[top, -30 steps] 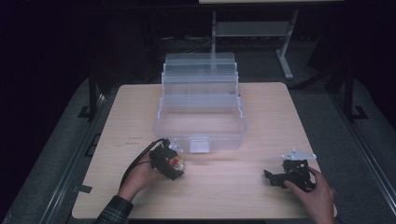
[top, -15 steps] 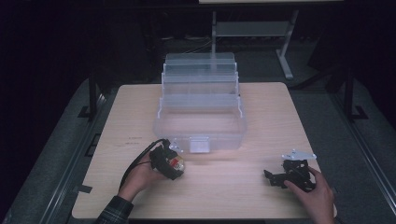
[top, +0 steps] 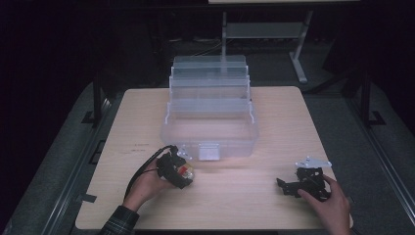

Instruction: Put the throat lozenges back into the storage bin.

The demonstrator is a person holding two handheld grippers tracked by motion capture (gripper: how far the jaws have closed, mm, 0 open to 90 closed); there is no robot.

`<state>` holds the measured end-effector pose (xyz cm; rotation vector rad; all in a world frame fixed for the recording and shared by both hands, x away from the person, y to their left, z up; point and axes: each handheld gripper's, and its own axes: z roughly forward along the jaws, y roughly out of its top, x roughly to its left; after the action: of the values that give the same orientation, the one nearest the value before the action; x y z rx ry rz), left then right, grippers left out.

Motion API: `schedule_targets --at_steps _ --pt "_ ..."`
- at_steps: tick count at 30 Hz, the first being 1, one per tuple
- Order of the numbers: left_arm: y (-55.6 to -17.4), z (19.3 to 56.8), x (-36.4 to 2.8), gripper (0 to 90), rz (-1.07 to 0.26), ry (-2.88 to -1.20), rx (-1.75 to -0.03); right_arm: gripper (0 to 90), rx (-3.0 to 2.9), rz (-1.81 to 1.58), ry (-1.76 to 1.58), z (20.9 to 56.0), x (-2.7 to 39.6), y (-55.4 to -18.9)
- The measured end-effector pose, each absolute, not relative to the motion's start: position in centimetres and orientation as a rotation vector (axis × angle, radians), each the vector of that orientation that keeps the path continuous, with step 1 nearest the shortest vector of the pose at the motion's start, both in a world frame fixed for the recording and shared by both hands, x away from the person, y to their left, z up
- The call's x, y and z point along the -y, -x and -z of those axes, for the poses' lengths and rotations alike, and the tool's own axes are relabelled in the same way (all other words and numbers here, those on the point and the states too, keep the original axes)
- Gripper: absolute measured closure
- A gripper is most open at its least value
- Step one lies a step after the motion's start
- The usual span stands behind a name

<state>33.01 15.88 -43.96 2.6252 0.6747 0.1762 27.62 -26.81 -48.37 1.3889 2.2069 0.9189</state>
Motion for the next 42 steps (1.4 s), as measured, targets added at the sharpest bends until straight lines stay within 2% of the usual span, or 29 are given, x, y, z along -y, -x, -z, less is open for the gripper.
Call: schedule_targets --at_steps 42 --pt "-32.8 39.3 -15.4 19.7 -0.172 -2.565 -0.617 0.0 -2.207 -0.919 -1.389 48.4 26.8 -27.6"
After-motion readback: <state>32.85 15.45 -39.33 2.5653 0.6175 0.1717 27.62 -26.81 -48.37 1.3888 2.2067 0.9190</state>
